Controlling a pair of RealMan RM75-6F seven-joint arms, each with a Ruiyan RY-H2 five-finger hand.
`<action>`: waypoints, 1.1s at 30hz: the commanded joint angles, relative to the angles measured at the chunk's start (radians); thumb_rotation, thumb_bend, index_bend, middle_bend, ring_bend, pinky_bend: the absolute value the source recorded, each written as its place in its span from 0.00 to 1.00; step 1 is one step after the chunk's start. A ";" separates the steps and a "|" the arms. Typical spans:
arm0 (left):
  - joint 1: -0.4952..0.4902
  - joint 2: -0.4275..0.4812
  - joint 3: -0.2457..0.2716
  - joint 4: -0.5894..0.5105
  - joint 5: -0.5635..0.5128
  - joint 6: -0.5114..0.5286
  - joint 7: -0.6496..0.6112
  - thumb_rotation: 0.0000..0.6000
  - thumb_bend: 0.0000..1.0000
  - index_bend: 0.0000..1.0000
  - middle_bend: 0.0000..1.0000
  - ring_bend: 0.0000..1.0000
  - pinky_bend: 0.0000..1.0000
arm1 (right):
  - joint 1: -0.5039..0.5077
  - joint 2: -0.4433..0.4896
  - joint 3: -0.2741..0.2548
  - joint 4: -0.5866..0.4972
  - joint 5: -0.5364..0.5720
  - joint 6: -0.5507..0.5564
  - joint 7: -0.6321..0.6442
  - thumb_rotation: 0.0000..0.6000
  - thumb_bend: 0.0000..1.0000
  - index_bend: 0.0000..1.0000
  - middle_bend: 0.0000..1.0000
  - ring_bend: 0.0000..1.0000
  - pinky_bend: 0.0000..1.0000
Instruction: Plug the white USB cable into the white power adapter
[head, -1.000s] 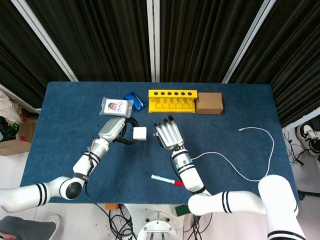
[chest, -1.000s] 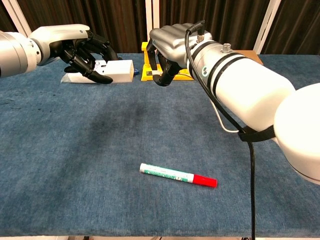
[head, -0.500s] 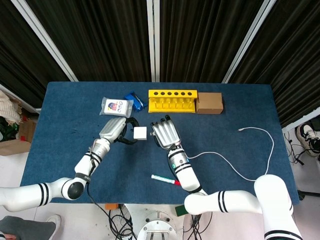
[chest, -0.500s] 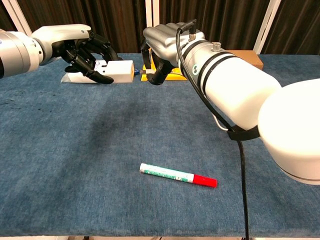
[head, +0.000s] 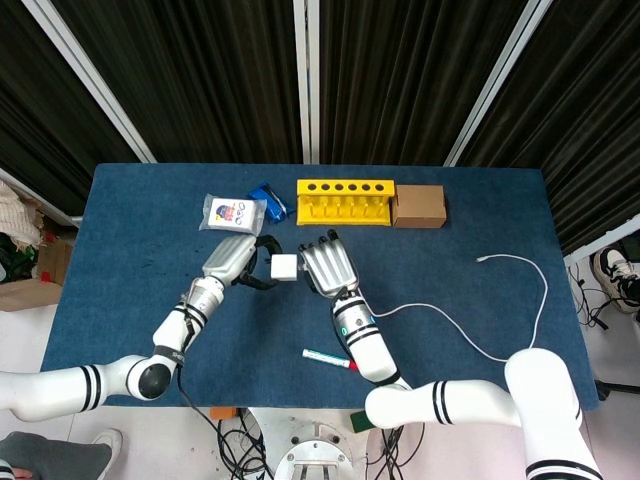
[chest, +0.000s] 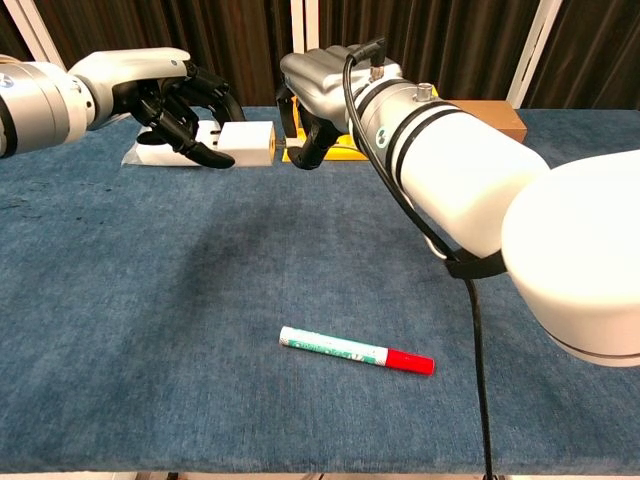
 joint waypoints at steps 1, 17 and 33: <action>-0.002 0.001 0.001 -0.003 0.000 0.001 0.003 1.00 0.25 0.56 0.46 0.71 0.89 | 0.002 -0.001 0.001 0.002 0.001 0.000 -0.001 1.00 0.91 0.62 0.58 0.42 0.29; -0.019 0.003 0.012 -0.018 -0.032 0.023 0.063 1.00 0.25 0.56 0.46 0.71 0.90 | 0.022 -0.017 0.010 0.009 0.027 0.006 -0.026 1.00 0.91 0.62 0.58 0.42 0.29; -0.034 -0.004 0.013 -0.030 -0.050 0.033 0.090 1.00 0.25 0.56 0.46 0.71 0.90 | 0.040 -0.030 0.021 0.018 0.053 0.006 -0.040 1.00 0.88 0.62 0.56 0.42 0.29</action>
